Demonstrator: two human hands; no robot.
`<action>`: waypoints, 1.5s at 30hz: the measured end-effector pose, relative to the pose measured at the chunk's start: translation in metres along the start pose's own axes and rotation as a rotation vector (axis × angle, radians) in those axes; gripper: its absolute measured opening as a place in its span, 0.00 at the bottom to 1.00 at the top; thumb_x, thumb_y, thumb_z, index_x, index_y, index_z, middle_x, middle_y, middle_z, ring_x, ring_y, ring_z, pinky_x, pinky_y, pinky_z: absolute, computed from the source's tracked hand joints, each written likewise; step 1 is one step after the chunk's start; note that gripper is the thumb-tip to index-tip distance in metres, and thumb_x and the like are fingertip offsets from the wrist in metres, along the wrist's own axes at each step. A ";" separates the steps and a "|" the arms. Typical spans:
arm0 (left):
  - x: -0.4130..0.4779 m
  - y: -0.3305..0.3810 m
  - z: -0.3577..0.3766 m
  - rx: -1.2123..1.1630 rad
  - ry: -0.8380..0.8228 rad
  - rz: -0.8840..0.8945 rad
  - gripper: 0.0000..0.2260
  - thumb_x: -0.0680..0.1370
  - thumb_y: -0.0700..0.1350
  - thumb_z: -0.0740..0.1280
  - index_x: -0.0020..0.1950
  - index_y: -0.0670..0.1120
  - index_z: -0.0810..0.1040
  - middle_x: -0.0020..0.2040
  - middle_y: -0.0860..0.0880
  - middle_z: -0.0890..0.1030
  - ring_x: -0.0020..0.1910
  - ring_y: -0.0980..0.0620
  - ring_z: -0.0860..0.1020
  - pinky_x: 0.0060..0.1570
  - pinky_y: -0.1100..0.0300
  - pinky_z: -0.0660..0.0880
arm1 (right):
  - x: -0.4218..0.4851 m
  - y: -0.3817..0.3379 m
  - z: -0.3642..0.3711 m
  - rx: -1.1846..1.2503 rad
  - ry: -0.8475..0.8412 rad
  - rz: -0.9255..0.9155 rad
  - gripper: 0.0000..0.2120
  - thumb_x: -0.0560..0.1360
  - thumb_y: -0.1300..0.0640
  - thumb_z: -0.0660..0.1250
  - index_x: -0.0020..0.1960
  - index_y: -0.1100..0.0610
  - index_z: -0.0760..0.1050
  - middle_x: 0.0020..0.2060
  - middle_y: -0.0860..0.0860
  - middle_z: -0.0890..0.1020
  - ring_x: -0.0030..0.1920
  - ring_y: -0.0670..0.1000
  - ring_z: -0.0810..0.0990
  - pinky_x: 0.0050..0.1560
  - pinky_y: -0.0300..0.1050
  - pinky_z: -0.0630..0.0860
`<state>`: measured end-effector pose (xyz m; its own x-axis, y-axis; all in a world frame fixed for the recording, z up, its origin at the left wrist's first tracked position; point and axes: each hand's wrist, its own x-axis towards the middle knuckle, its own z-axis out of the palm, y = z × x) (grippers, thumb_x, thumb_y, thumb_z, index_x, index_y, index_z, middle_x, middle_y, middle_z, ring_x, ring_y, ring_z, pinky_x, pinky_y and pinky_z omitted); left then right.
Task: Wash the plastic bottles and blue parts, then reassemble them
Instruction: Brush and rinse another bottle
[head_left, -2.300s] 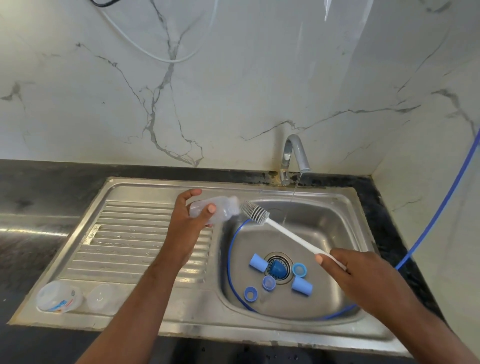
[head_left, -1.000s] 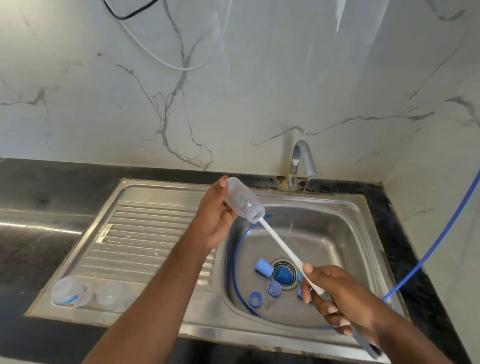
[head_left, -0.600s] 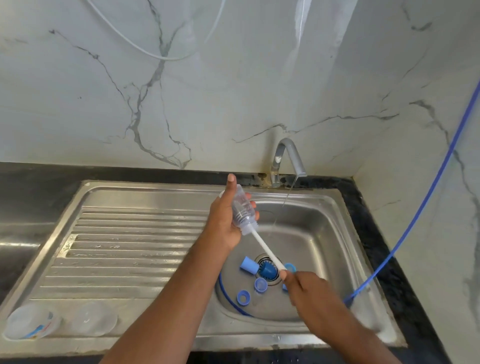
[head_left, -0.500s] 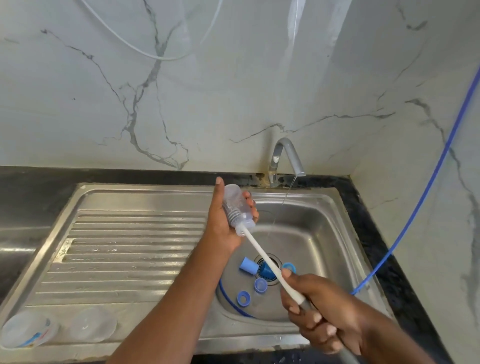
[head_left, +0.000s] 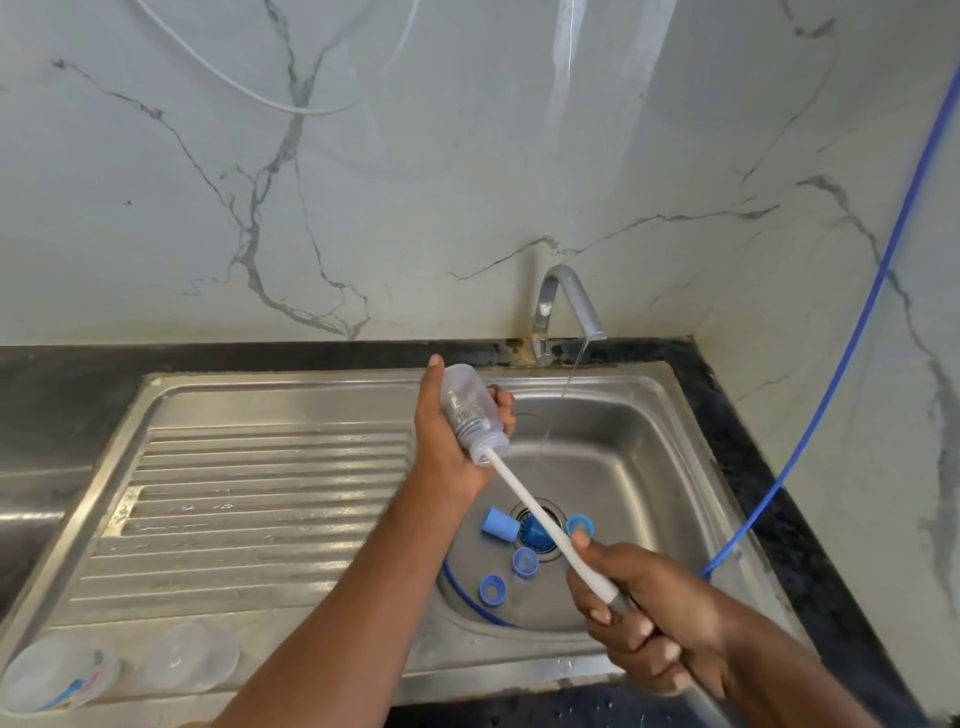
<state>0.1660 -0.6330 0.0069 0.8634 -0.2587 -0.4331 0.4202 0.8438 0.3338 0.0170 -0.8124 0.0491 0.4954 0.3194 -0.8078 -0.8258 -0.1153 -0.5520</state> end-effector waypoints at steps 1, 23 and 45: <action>-0.002 -0.001 -0.001 -0.014 -0.009 0.007 0.26 0.73 0.62 0.72 0.58 0.43 0.71 0.37 0.42 0.77 0.36 0.47 0.77 0.31 0.58 0.80 | 0.002 0.003 0.000 0.042 -0.034 0.011 0.27 0.77 0.32 0.59 0.37 0.55 0.67 0.28 0.53 0.56 0.24 0.48 0.50 0.22 0.36 0.49; -0.026 -0.001 -0.024 0.131 -0.146 0.100 0.20 0.76 0.62 0.69 0.50 0.45 0.77 0.41 0.44 0.78 0.38 0.46 0.80 0.38 0.56 0.80 | 0.007 0.023 0.026 -0.411 0.362 -0.221 0.26 0.78 0.30 0.56 0.36 0.51 0.71 0.27 0.51 0.67 0.24 0.50 0.63 0.25 0.43 0.64; -0.018 -0.023 -0.023 0.532 0.161 -0.044 0.26 0.73 0.69 0.67 0.43 0.45 0.75 0.34 0.44 0.75 0.32 0.48 0.74 0.34 0.57 0.72 | 0.024 0.045 0.025 -0.804 0.671 -0.233 0.27 0.81 0.34 0.51 0.39 0.54 0.69 0.32 0.46 0.76 0.30 0.47 0.73 0.35 0.44 0.70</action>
<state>0.1344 -0.6372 -0.0123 0.8061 -0.1781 -0.5644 0.5737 0.4693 0.6713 -0.0151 -0.7860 0.0104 0.8667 -0.1408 -0.4786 -0.3939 -0.7817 -0.4835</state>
